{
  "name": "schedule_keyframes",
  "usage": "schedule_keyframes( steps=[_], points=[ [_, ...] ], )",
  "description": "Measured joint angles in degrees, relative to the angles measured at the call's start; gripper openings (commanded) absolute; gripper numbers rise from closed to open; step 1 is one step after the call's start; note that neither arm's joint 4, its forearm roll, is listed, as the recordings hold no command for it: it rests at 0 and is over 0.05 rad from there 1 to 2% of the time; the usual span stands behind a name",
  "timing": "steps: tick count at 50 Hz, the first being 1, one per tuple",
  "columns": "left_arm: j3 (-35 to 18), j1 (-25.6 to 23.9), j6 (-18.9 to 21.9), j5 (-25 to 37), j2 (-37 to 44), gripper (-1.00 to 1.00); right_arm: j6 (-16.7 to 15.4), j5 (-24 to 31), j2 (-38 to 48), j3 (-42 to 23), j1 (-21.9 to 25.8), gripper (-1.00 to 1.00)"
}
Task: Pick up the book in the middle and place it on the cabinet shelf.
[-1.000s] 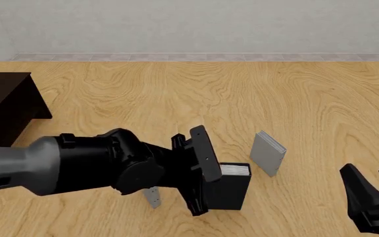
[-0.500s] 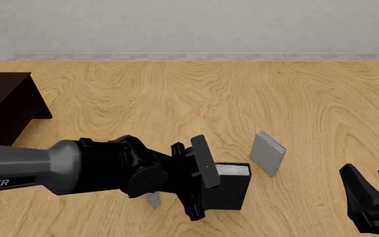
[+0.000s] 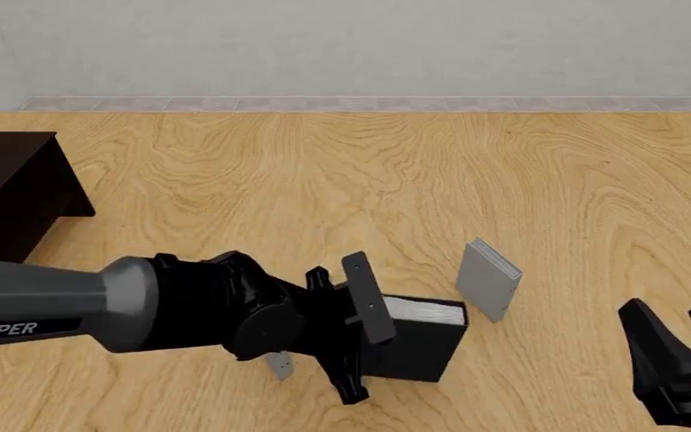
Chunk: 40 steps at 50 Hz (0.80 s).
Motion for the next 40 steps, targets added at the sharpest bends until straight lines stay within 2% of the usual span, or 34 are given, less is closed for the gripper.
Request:
schedule_keyframes(
  steps=[20,40],
  points=[
    [-0.1,-0.3,0.3,0.2,-0.5,-1.00,0.1,0.1,-0.1,0.0,0.0,1.00],
    [-0.7,0.9,-1.1,-0.7,-3.5,-1.00,0.2,0.5,-0.5,0.0,-0.1,1.00]
  ],
)
